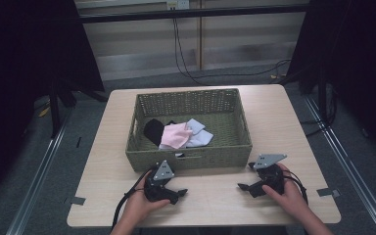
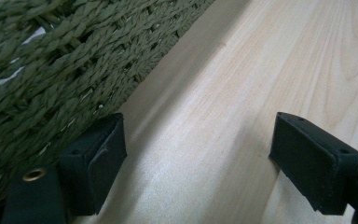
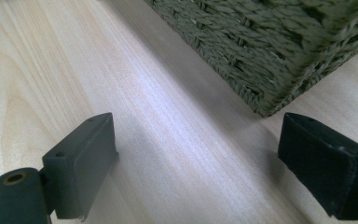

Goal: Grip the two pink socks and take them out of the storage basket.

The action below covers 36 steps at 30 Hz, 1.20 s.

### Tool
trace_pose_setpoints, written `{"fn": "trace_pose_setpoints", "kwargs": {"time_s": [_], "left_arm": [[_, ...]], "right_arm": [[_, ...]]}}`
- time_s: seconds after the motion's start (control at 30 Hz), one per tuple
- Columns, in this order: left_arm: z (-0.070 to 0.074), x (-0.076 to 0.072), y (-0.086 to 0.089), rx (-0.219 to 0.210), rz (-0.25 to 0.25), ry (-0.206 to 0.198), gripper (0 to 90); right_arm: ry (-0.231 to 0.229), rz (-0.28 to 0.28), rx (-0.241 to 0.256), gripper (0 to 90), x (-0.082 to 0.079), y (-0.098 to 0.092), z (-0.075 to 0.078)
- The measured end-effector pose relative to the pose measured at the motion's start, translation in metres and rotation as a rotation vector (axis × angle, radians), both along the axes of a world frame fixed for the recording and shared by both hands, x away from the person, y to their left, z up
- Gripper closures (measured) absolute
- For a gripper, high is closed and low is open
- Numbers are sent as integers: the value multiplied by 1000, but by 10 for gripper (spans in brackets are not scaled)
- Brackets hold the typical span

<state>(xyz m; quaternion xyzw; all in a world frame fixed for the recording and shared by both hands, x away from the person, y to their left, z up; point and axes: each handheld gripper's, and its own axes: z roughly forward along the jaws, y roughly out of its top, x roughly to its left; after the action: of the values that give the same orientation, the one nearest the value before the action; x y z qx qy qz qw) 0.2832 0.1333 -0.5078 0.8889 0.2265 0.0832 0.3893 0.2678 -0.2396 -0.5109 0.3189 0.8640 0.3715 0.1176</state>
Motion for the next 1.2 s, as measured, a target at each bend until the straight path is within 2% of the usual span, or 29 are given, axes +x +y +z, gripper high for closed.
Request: {"fn": "trace_pose_setpoints", "kwargs": {"time_s": [0.2, 0.27, 0.3, 0.37, 0.4, 0.43, 0.57, 0.73, 0.97, 1.2], "left_arm": [[2, -2, 0, -2, 2, 12, 233], [5, -1, 0, 29, -10, 25, 237], [5, -1, 0, 29, -10, 25, 237], [11, -1, -2, 35, -13, 22, 237], [18, 0, -2, 17, -17, 30, 241], [18, 0, -2, 17, -17, 30, 243], [38, 4, 0, -17, -7, 41, 249], [59, 7, 0, -16, -21, 40, 256], [76, 10, 1, -9, -26, 44, 259], [96, 16, 2, -32, -37, 56, 260]], "right_arm": [[-3, 3, 1, 106, 0, 0, 0], [-3, 3, 1, 106, 0, 0, 0], [-3, 3, 1, 106, 0, 0, 0], [-2, 2, 0, 106, 0, 0, 0], [-2, 2, 1, 106, 0, 0, 0], [-2, 2, 1, 106, 0, 0, 0], [-3, 3, 1, 106, 0, 0, 0], [-3, 3, 1, 106, 0, 0, 0], [0, 0, 0, 106, 0, 0, 0], [-3, 2, 0, 106, 0, 0, 0]]}}
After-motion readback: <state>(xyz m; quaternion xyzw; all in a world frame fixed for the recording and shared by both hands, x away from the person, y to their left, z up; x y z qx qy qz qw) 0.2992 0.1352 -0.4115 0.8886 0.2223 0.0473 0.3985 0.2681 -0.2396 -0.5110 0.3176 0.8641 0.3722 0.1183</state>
